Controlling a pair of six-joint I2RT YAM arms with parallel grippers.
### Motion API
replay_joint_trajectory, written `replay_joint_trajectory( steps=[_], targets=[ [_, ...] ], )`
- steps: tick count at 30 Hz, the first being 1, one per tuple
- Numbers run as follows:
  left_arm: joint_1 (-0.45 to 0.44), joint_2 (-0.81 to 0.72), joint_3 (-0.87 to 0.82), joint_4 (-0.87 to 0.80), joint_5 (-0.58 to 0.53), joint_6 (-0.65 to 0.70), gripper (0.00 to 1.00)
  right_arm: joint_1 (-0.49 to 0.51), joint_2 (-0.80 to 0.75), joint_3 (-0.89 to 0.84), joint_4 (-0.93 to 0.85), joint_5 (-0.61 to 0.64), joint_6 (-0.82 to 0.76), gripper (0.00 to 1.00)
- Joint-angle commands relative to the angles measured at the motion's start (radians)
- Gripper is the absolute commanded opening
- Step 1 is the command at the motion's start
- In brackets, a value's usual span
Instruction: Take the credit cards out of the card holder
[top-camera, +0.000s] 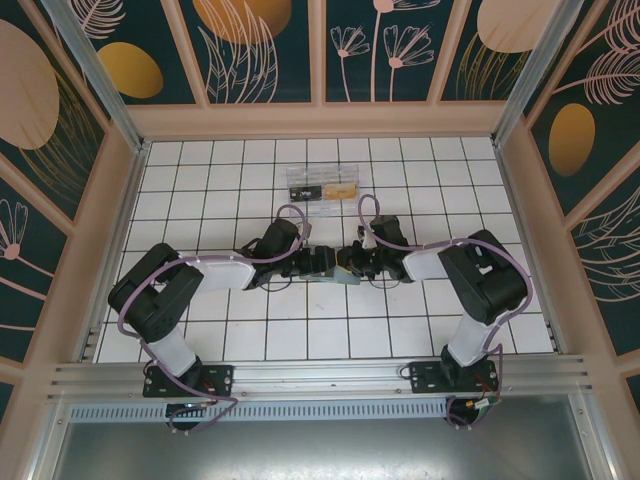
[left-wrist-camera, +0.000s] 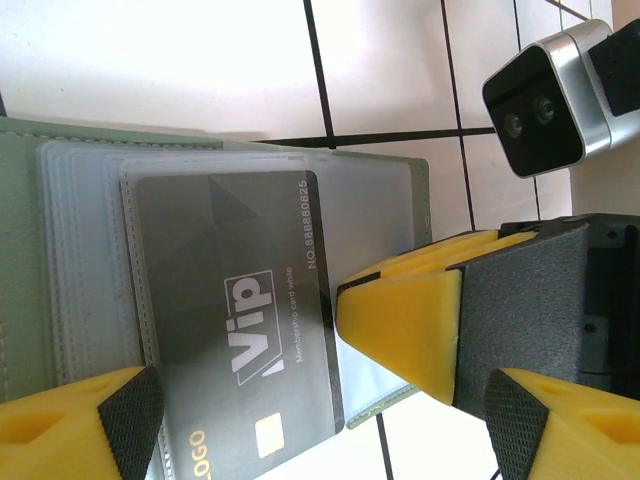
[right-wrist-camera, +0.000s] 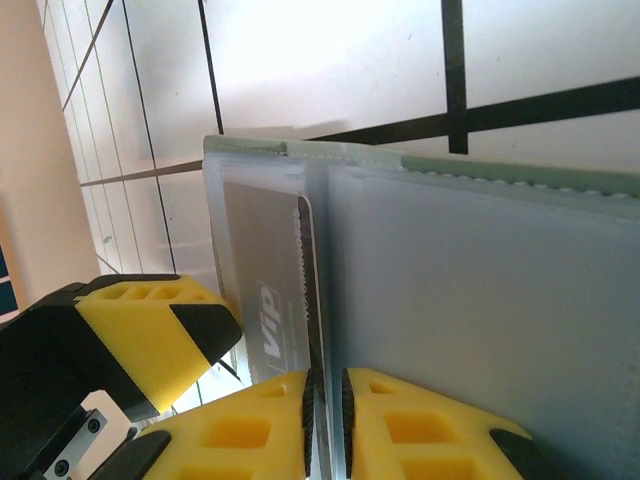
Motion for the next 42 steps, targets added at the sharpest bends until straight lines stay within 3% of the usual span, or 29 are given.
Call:
replay_joint_trajectory(
  steps=[1, 11, 15, 42],
  targets=[
    [-0.004, 0.030, 0.008, 0.020, 0.018, 0.000, 0.85, 0.001, 0.020, 0.023, 0.018, -0.027, -0.005, 0.19],
    [-0.003, 0.030, 0.006, 0.025, 0.019, -0.006, 0.85, 0.006, 0.029, 0.024, 0.028, -0.044, -0.011, 0.15],
    [-0.004, 0.027, 0.004, 0.023, 0.016, -0.005, 0.85, 0.004, 0.026, 0.019, 0.032, -0.045, -0.011, 0.00],
    [-0.003, 0.016, -0.004, 0.001, -0.013, -0.009, 0.85, -0.120, -0.128, -0.129, 0.059, -0.066, -0.034, 0.00]
  ],
)
